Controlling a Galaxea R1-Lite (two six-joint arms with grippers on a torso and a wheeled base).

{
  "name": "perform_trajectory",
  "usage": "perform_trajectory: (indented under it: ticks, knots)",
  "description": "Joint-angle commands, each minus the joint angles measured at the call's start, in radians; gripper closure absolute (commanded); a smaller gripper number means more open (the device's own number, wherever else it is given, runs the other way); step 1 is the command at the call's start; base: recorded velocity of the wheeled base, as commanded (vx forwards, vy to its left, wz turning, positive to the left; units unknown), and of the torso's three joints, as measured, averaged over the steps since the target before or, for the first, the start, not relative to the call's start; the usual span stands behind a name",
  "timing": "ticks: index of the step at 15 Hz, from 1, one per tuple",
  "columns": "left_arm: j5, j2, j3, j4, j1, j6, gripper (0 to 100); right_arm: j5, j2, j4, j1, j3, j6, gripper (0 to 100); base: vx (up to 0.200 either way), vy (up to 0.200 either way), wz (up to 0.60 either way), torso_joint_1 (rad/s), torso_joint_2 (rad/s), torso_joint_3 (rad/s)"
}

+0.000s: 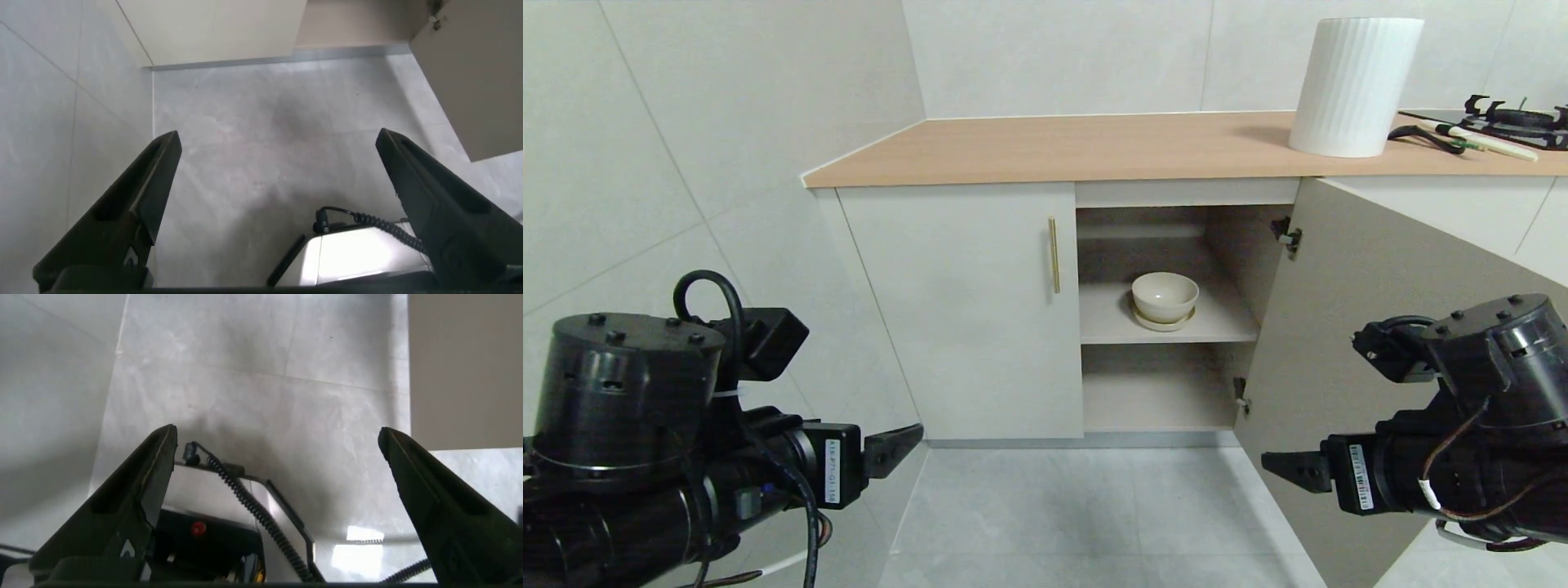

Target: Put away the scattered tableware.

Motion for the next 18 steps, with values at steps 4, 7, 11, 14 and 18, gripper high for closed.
perform_trajectory:
  ticks: [4, 7, 11, 14, 18]
  knots:
    - [0.001, 0.002, 0.000, 0.000, 0.001, 0.001, 0, -0.026, -0.010, 0.070, 0.001, -0.015, -0.008, 0, 0.000, -0.100, 0.00, 0.001, 0.00, 0.004]
    - [0.002, 0.001, 0.000, 0.000, 0.001, 0.001, 0, -0.032, -0.030, 0.128, -0.001, -0.034, -0.027, 0, 0.000, -0.200, 0.00, 0.006, 0.00, 0.001]
    - [0.002, 0.001, 0.000, 0.000, 0.001, 0.001, 0, -0.042, -0.043, 0.197, -0.007, -0.058, -0.029, 0, 0.000, -0.200, 0.00, 0.004, 0.00, -0.002]
    - [0.001, 0.001, 0.000, 0.000, 0.001, 0.001, 0, -0.042, -0.077, 0.307, -0.047, -0.104, -0.055, 0, 0.000, -0.200, 0.00, 0.001, 0.00, -0.001]
    - [0.001, 0.001, 0.001, 0.000, 0.001, 0.001, 0, -0.042, -0.159, 0.537, -0.067, -0.164, -0.119, 0, 0.000, 0.000, 0.00, 0.000, 0.00, 0.000]
